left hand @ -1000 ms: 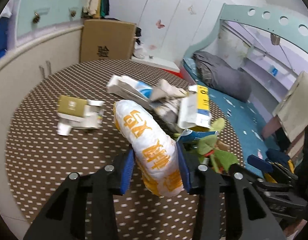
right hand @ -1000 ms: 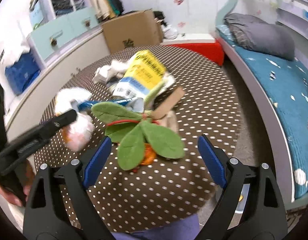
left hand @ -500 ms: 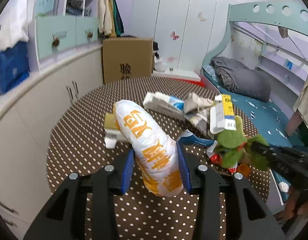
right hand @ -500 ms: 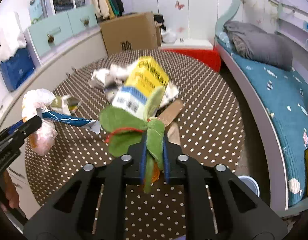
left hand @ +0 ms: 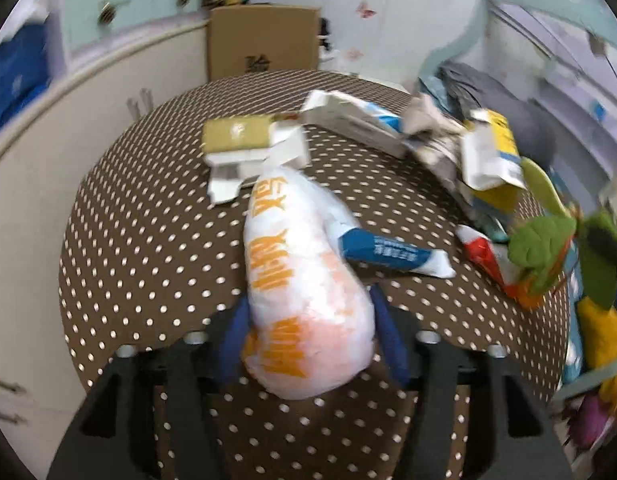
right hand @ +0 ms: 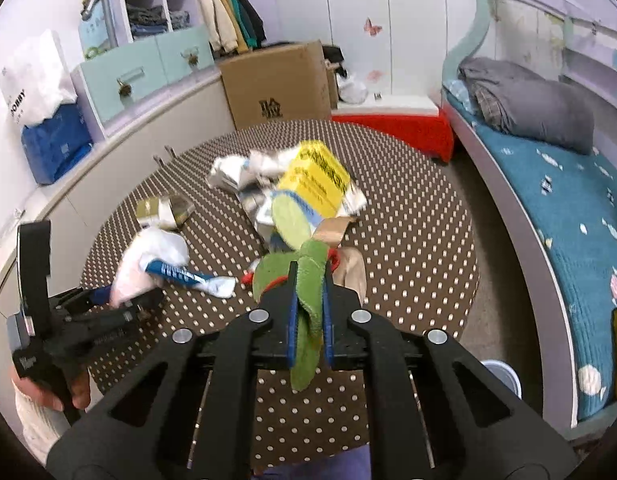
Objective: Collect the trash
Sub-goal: 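Carry the white bag and green plant toy with both tools to the bucket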
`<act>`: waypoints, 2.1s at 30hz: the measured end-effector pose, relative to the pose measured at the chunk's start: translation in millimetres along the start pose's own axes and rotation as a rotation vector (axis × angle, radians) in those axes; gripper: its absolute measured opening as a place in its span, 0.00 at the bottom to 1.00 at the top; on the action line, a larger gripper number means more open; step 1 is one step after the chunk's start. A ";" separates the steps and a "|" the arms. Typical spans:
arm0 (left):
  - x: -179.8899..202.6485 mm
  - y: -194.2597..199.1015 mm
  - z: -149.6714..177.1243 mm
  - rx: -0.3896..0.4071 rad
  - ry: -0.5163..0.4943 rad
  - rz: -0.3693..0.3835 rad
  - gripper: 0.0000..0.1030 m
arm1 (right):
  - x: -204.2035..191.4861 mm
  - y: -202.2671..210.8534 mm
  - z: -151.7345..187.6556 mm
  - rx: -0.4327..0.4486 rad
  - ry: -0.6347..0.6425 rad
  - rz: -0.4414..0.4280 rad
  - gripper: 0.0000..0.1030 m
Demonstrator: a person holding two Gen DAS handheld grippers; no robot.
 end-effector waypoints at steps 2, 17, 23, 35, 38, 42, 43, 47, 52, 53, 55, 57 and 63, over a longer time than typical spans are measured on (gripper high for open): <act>-5.2 0.7 -3.3 0.007 0.010 0.008 0.41 | 0.9 -4.9 4.5 -0.017 -0.006 -0.003 0.10; 8.0 51.3 -10.2 0.115 -0.034 -0.010 0.37 | 11.4 18.1 -1.8 0.039 -0.027 -0.005 0.08; 40.1 58.1 -14.4 0.133 -0.091 0.026 0.37 | 22.8 40.2 -3.8 0.086 -0.045 0.014 0.07; 126.1 68.2 -16.4 0.165 -0.250 0.127 0.37 | 73.0 81.2 5.0 0.160 -0.139 0.086 0.07; 151.7 69.2 -11.8 0.168 -0.307 0.146 0.37 | 90.4 91.0 12.4 0.169 -0.174 0.113 0.07; 183.3 68.6 -4.9 0.163 -0.369 0.180 0.37 | 110.0 101.0 21.6 0.175 -0.219 0.146 0.07; 193.3 67.4 -3.0 0.158 -0.387 0.189 0.37 | 115.7 103.9 24.9 0.177 -0.232 0.155 0.07; 227.0 64.8 5.4 0.145 -0.454 0.227 0.37 | 139.4 114.5 39.9 0.179 -0.283 0.193 0.07; 270.0 56.2 19.4 0.114 -0.536 0.260 0.37 | 168.3 126.5 63.9 0.178 -0.352 0.235 0.07; 279.5 54.6 22.6 0.108 -0.556 0.266 0.37 | 172.2 128.0 68.4 0.178 -0.364 0.242 0.07; 296.6 52.0 28.8 0.097 -0.588 0.280 0.37 | 185.2 131.5 79.7 0.170 -0.398 0.259 0.07; 313.3 49.0 36.0 0.085 -0.622 0.294 0.37 | 197.9 135.4 90.1 0.166 -0.429 0.277 0.07; 368.9 35.6 68.9 0.029 -0.747 0.331 0.37 | 234.7 144.5 122.9 0.156 -0.533 0.322 0.07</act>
Point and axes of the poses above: each gripper's, at about its wrist camera, not at the fingertips, and y roughly against the way its jaws point, x to its right, z to its underside, the point moved 7 cm from there along -y, roughly the way its jaws point, and after that the axes turned 11 degrees about -x, right-handed, at the moved point
